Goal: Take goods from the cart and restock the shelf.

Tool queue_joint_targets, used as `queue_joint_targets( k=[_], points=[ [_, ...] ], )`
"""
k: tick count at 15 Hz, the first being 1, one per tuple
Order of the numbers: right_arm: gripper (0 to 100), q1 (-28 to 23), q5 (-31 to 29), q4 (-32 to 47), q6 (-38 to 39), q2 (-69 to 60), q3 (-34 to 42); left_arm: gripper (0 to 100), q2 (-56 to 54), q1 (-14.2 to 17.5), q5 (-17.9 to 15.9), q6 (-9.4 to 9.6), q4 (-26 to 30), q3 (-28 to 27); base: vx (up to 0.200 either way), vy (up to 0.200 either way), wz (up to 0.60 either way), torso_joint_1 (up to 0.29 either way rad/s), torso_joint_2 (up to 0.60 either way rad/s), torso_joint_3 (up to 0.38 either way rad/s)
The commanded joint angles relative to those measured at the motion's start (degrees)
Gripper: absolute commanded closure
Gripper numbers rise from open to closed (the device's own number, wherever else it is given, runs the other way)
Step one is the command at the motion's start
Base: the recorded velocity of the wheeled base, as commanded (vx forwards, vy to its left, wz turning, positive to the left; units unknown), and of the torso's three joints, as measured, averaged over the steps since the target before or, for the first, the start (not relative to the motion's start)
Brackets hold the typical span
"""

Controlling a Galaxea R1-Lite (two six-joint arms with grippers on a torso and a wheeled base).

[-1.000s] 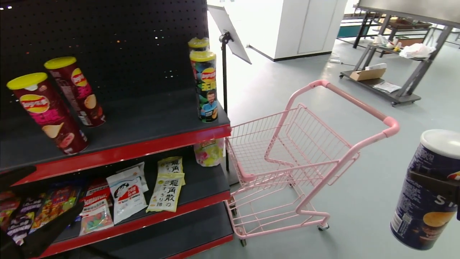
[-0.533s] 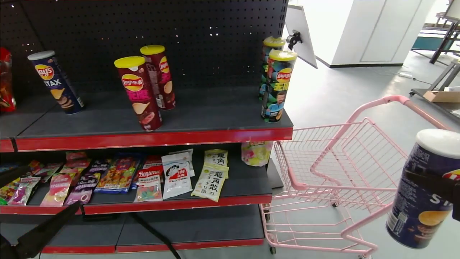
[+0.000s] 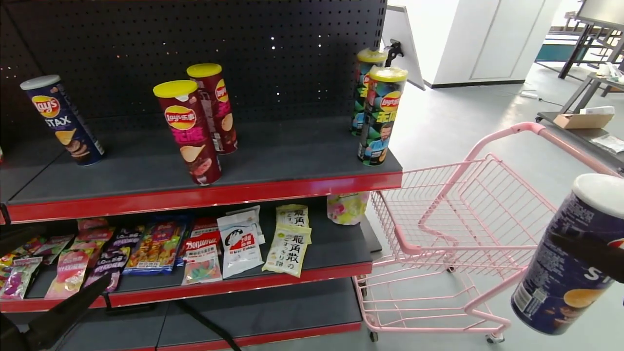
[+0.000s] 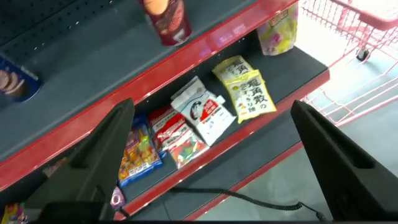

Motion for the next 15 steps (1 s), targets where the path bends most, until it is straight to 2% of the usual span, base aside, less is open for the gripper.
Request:
queue_joint_targets(
  k=[1, 5, 15],
  points=[
    [100, 1.1, 1.0, -0.2, 0.2, -0.6, -0.6, 0, -0.7, 0.0, 0.0, -0.02, 0.0, 0.1, 0.0, 0.2, 0.0, 0.002, 0.0, -0.002],
    [100, 5.4, 7.2, -0.1, 3.4, -2.6, -0.4, 0, -0.8, 0.0, 0.0, -0.02, 0.0, 0.2, 0.0, 0.2, 0.0, 0.001, 0.0, 0.004],
    [100, 7.9, 9.7, -1.8, 4.2, -1.9, -0.9, 0, -1.7, 0.2, 0.5, -0.02, 0.0, 0.1, 0.0, 0.2, 0.0, 0.002, 0.0, 0.004]
  ],
)
